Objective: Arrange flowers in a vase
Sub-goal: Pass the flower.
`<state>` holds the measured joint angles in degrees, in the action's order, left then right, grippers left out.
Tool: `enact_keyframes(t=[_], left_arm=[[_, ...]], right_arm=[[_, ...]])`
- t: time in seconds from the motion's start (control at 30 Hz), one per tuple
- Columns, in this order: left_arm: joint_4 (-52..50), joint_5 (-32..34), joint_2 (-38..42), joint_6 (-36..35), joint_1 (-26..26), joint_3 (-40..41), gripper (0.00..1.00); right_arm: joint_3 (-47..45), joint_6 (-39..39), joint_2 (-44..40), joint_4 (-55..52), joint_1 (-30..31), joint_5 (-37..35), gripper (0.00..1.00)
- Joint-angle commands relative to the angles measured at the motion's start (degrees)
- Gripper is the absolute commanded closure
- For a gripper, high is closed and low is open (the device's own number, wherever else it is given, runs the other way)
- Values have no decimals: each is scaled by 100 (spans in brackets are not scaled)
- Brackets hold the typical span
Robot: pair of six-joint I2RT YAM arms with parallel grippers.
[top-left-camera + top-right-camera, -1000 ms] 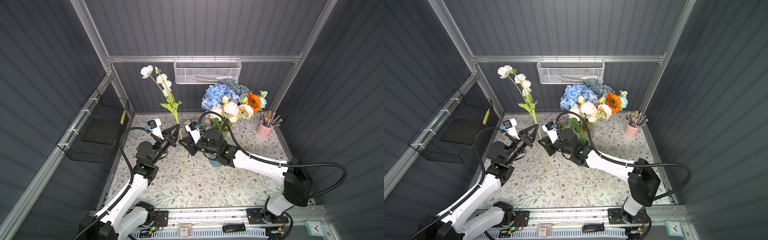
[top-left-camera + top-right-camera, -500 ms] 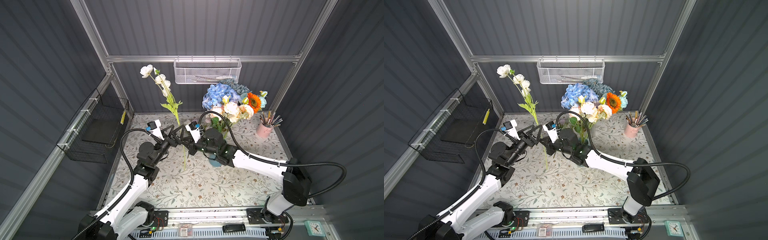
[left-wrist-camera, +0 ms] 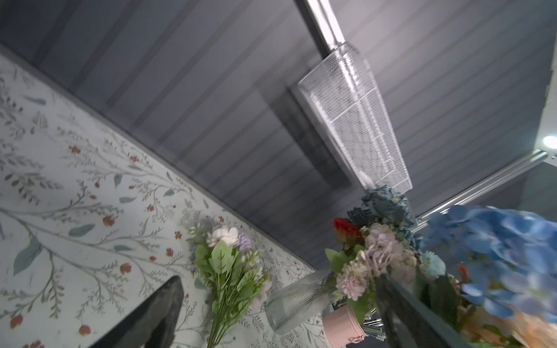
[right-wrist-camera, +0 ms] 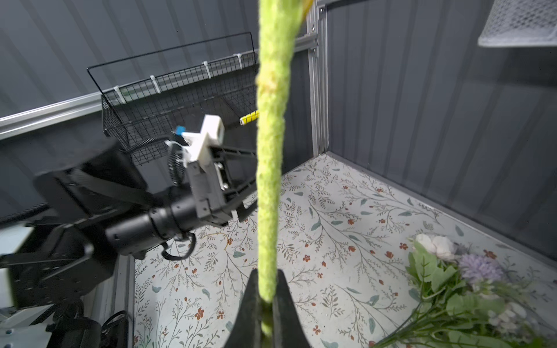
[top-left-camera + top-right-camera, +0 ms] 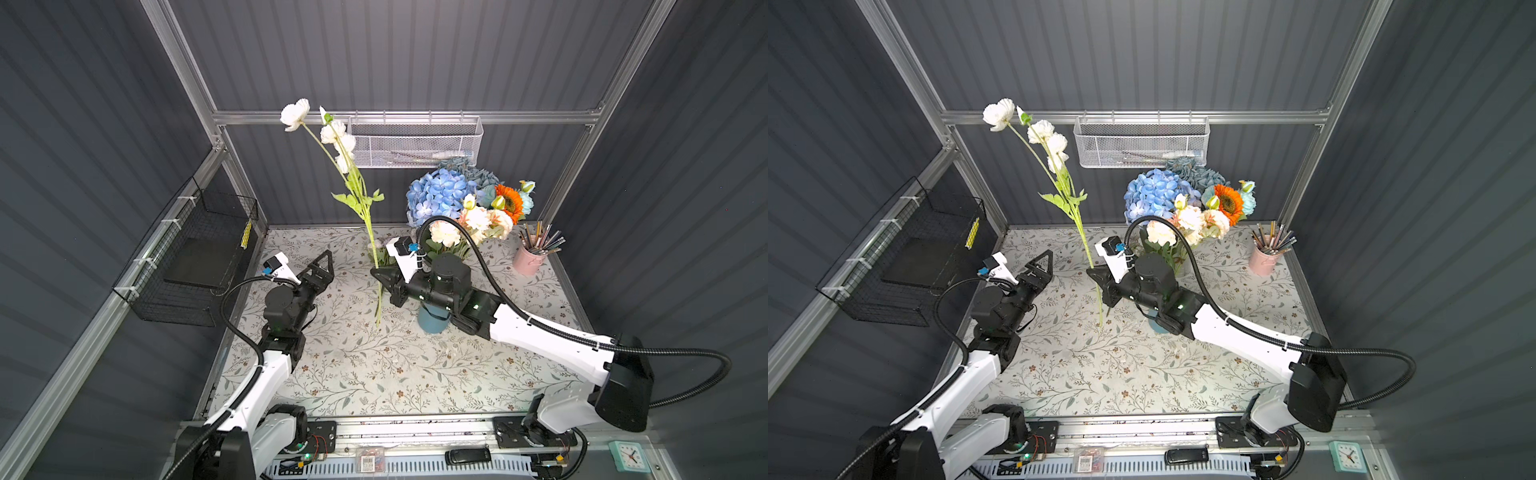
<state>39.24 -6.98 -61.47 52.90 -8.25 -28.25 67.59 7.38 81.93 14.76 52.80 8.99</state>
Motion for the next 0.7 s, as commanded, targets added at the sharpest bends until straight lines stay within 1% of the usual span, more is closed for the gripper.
enact_keyframes(t=[0.0,0.07,0.23,0.3,0.4,0.47,0.53,0.67], left_arm=[[692,-396,-475,437,17,63,0],[1048,-603,-766,484,17,35,0],[1142,-943,-1114,433,-51,-128,0],[1057,-963,-1156,244,-205,-205,0],[560,-806,-1166,-212,-682,-407,0],[314,-657,-1203,-547,-1086,-551,0],[238,-603,-1295,-707,-1368,-655,0],[272,-697,-1606,-779,-1671,-899,0]], right_arm=[[-44,-317,-308,-84,-24,187,100],[-54,-399,-474,-138,-15,230,100],[-130,-666,-861,-274,-15,191,100],[-180,-824,-1014,-360,-15,115,100],[-267,-1146,-1285,-650,-16,-95,100],[-349,-1360,-1496,-915,-26,-494,100],[-425,-1525,-1686,-1124,-25,-894,100],[-677,-1834,-2191,-1316,-41,-1615,100]])
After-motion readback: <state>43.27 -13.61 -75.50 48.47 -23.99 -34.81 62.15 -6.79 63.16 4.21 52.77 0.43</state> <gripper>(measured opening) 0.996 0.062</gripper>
